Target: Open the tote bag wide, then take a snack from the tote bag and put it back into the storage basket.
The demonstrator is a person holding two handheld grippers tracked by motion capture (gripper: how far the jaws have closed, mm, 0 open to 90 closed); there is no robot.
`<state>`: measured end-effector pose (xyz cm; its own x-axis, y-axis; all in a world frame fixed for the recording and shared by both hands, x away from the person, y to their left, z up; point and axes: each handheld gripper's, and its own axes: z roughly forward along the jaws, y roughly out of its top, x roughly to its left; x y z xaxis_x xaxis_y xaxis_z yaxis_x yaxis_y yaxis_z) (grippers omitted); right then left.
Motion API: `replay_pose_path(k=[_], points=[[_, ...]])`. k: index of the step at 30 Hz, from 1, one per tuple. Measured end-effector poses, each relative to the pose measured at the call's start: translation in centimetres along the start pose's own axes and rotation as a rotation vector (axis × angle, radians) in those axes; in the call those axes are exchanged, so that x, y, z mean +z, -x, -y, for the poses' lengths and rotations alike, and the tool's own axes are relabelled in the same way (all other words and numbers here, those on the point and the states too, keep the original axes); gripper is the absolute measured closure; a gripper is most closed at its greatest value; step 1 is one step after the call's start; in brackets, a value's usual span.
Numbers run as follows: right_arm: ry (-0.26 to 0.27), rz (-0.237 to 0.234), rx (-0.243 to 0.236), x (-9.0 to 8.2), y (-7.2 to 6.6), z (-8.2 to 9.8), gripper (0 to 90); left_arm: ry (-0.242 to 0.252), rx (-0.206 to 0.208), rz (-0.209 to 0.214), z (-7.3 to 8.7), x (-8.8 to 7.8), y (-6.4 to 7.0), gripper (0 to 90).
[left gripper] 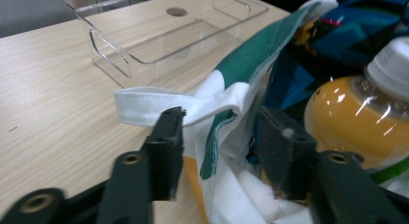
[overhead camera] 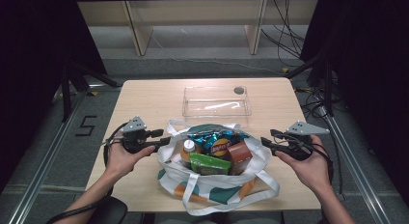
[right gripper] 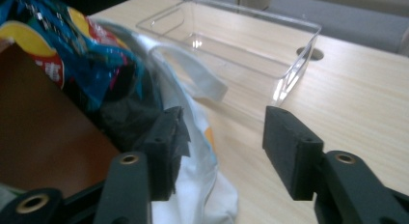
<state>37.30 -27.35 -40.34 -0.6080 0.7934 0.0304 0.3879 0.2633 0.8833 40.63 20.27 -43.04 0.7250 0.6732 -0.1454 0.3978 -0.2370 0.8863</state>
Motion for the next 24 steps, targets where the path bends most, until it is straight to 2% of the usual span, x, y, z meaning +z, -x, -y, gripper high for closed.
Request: replay_pose_path(k=[1, 3, 7, 9, 10, 11, 12, 13, 15, 17, 18, 19, 20, 23, 24], points=[[-0.02, -0.013, 0.044, -0.2, -0.3, -0.1, 46.5, 0.009, -0.012, 0.002, 0.1, 0.0, 0.0, 43.1], [-0.001, 0.007, 0.017, -0.2, 0.0, -0.2, 43.9, 0.026, -0.024, -0.008, 0.1, 0.0, 0.0, 37.1], [0.014, 0.031, 0.02, -0.2, 0.0, -0.3, 44.3, 0.049, -0.039, -0.03, 0.1, -0.1, 0.0, 31.0], [0.003, 0.028, 0.02, -0.3, 0.1, -0.4, 44.7, 0.054, -0.052, -0.047, 0.1, -0.2, -0.1, 30.2], [0.017, 0.033, 0.004, -0.3, 0.2, -0.4, 45.5, 0.049, -0.049, -0.058, 0.2, -0.2, -0.1, 29.1], [0.021, 0.029, 0.007, -0.3, 0.3, -0.4, 46.4, 0.048, -0.047, -0.056, 0.2, -0.2, -0.2, 28.8], [0.022, 0.044, 0.009, -0.4, 0.3, -0.4, 47.0, 0.046, -0.046, -0.056, 0.2, -0.2, -0.3, 28.6], [0.019, 0.029, 0.009, -0.4, 0.3, -0.5, 47.2, 0.041, -0.048, -0.061, 0.2, -0.2, -0.2, 28.1], [0.007, 0.029, 0.026, -0.6, 0.2, -0.5, 47.3, 0.043, -0.057, -0.061, 0.3, -0.1, -0.1, 27.9], [0.045, 0.032, 0.023, -0.6, 0.3, -0.6, 46.8, 0.048, -0.038, -0.058, 0.1, -0.2, 0.0, 27.4], [0.046, 0.028, 0.014, -0.6, 0.3, -0.7, 46.3, 0.048, -0.038, -0.058, 0.1, -0.2, 0.0, 27.2], [0.034, 0.02, 0.044, -0.8, 0.0, -0.8, 45.9, 0.047, -0.027, -0.061, 0.0, -0.1, 0.2, 27.1], [0.06, 0.011, 0.022, -0.7, 0.0, -0.9, 45.5, 0.049, -0.029, -0.055, 0.0, 0.0, 0.2, 27.1], [0.075, 0.007, 0.017, -0.9, -0.3, -1.3, 44.5, 0.044, -0.019, -0.057, 0.0, 0.0, 0.2, 27.0], [0.086, -0.009, 0.015, -1.0, -0.5, -1.6, 43.4, 0.04, -0.017, -0.062, -0.1, 0.1, 0.2, 27.0]])
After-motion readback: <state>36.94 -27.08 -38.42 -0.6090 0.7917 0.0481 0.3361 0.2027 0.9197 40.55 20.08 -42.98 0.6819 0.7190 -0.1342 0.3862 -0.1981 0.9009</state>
